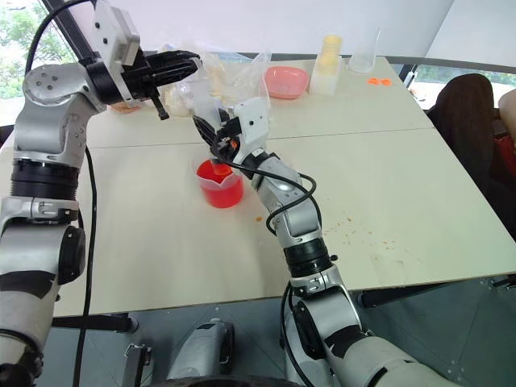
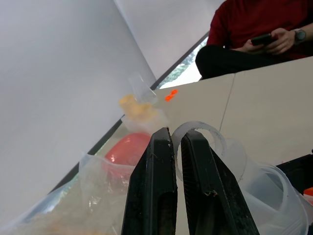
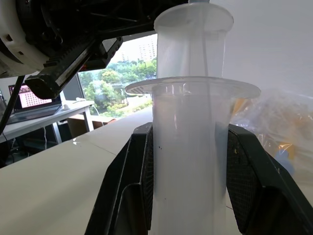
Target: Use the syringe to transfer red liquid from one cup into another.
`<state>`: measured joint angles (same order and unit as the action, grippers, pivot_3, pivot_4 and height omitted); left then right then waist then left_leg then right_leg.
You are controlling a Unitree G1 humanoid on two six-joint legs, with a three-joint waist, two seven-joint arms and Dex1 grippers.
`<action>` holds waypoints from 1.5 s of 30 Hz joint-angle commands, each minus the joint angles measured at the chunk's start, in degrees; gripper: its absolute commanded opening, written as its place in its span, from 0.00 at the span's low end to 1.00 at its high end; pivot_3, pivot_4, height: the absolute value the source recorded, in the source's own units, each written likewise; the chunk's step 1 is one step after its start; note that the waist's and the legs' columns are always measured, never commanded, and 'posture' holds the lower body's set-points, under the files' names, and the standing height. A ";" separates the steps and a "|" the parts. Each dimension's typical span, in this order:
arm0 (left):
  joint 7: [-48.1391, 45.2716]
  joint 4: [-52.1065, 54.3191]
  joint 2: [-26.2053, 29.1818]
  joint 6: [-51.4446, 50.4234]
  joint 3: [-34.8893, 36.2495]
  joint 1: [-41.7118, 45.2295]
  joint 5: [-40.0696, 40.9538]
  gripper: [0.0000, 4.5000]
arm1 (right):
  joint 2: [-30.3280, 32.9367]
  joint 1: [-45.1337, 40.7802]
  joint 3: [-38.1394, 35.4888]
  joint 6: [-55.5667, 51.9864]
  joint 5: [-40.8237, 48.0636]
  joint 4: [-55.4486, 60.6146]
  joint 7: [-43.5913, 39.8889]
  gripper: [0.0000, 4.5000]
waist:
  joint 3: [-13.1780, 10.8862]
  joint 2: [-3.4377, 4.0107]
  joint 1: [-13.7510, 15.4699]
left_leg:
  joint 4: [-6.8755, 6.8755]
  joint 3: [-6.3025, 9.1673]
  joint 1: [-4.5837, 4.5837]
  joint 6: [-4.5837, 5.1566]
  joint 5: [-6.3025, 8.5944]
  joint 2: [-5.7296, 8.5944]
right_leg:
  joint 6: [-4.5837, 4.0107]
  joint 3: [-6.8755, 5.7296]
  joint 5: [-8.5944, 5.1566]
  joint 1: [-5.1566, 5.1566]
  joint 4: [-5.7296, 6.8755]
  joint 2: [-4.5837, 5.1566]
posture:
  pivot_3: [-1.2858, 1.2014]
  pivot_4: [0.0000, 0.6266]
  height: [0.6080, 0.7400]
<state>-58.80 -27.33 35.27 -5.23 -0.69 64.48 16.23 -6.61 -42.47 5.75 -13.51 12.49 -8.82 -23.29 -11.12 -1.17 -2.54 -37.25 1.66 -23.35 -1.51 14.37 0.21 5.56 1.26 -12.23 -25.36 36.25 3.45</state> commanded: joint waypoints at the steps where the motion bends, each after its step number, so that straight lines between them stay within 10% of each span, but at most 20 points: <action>1: 5.35 -0.10 0.28 1.55 4.47 4.71 -0.20 0.01 | -2.67 0.06 7.19 0.19 -0.01 1.91 -4.68 0.31 | 0.00 0.00 0.00 | 0.00 0.00 0.00 0.00 0.00 0.00 | 0.00 0.00 0.00 0.00 0.00 0.00 | 0.52 0.24 1.00; 10: 3.97 5.60 1.19 -4.80 5.97 0.32 1.34 0.86 | -2.05 -1.59 5.75 0.55 -0.03 2.09 -4.47 0.31 | 0.00 0.00 -0.03 | 0.00 0.01 0.00 0.00 0.00 -0.01 | 0.00 0.00 0.00 0.00 0.01 -0.01 | 0.52 0.24 1.00; 27: -0.03 36.38 16.95 -38.61 23.09 -34.98 24.19 0.86 | 0.18 -7.60 -0.35 -1.09 2.23 4.13 -2.50 0.31 | 0.00 -0.02 -0.78 | 0.01 0.13 0.03 -0.02 -0.01 -0.08 | -0.01 -0.01 0.00 0.00 0.04 0.04 | 0.52 0.24 1.00; 45: 3.46 30.63 8.44 -30.10 14.13 -26.86 20.79 0.86 | 13.62 -6.81 -9.02 -16.44 10.33 22.71 1.40 0.31 | 0.01 -0.03 0.39 | 0.00 0.06 0.02 -0.04 -0.02 0.00 | -0.02 -0.06 0.00 0.03 0.00 0.07 | 0.52 0.24 1.00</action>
<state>-54.47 3.73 43.65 -37.47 13.91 35.56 37.62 6.78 -50.05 -2.79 -28.90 21.66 10.56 -22.61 -11.11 -1.21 -2.15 -37.25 1.72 -23.32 -1.55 14.35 0.21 5.54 1.19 -12.24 -25.31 36.25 3.51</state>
